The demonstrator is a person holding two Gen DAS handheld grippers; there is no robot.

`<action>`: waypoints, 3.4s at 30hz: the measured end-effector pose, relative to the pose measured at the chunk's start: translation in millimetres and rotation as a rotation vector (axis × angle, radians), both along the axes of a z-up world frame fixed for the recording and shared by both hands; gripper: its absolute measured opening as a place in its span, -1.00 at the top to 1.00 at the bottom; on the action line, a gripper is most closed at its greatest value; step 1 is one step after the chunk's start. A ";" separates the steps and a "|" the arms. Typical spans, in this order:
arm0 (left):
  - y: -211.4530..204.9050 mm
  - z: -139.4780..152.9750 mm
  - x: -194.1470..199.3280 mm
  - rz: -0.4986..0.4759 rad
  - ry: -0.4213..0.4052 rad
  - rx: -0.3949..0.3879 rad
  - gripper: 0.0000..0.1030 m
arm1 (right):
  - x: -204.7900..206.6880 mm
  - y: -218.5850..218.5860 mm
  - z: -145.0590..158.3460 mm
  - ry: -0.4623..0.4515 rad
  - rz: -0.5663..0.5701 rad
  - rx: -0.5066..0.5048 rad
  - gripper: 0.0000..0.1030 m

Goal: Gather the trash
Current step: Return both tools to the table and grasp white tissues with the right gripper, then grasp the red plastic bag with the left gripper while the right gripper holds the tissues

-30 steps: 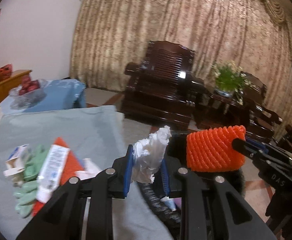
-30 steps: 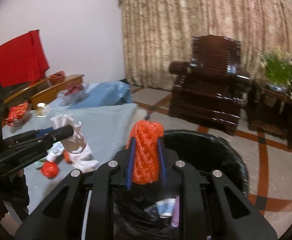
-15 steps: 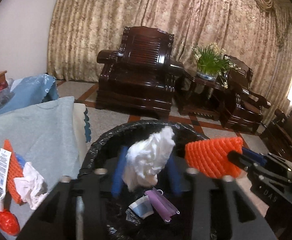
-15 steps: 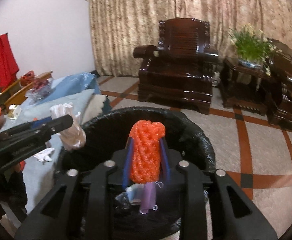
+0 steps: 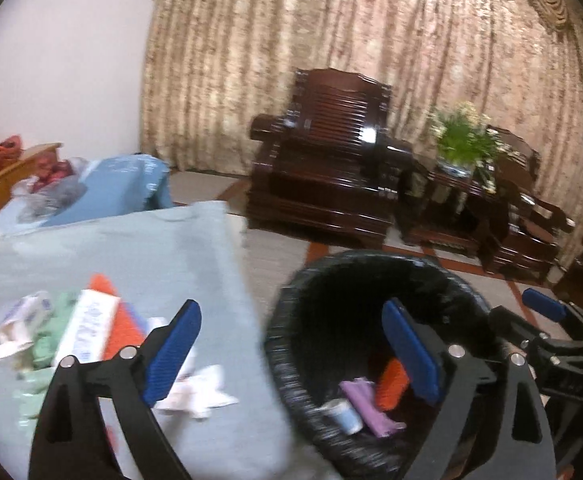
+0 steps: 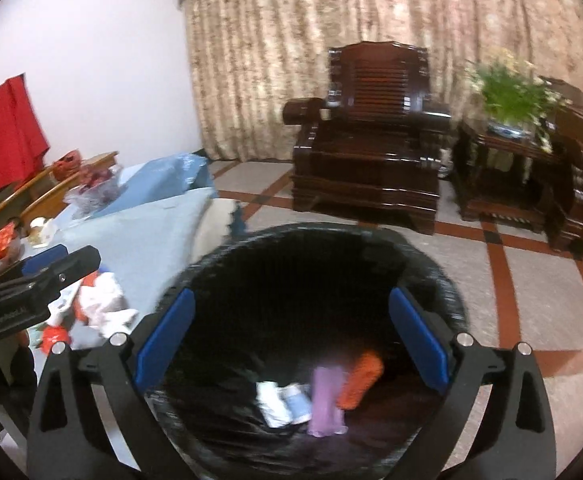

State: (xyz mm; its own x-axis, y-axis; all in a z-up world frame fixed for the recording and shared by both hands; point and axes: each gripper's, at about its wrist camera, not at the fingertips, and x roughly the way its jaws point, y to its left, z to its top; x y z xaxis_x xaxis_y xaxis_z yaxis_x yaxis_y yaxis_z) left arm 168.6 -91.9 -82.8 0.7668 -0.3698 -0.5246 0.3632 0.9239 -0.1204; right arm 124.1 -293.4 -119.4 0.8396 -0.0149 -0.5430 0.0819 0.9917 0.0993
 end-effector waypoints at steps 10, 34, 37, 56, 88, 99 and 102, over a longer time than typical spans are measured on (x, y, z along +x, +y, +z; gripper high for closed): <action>103.9 -5.8 -16.1 0.219 -0.003 0.043 -0.76 | 28.2 100.2 7.1 -0.011 0.223 0.024 -0.85; 204.1 -42.0 -22.6 0.427 0.053 0.090 -0.74 | 85.5 224.6 -56.0 0.109 0.446 -0.078 -0.66; 207.6 -45.4 -21.2 0.431 0.060 0.092 -0.74 | 94.9 228.0 -64.9 0.132 0.448 -0.069 -0.56; 205.6 -59.5 -18.3 0.409 0.101 0.088 -0.74 | 109.3 228.8 -89.5 0.235 0.455 -0.034 0.64; 152.4 -102.7 -15.3 0.323 0.226 0.101 0.13 | 75.9 206.5 -55.6 0.182 0.466 0.010 0.66; 152.7 -79.4 -29.5 0.298 0.207 0.064 0.26 | 63.5 205.2 -39.5 0.144 0.479 0.007 0.66; 150.1 -66.6 -36.6 0.283 0.182 0.062 0.26 | 56.3 199.9 -31.7 0.128 0.481 0.009 0.66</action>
State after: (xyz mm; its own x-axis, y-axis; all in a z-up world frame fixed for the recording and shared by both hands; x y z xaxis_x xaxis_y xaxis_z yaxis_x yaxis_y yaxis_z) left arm 132.0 58.2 -149.4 0.7260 -0.1194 -0.6773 0.0694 0.9925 -0.1005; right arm 180.4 -93.4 -151.2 0.6767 0.3629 -0.6406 -0.3725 0.9193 0.1272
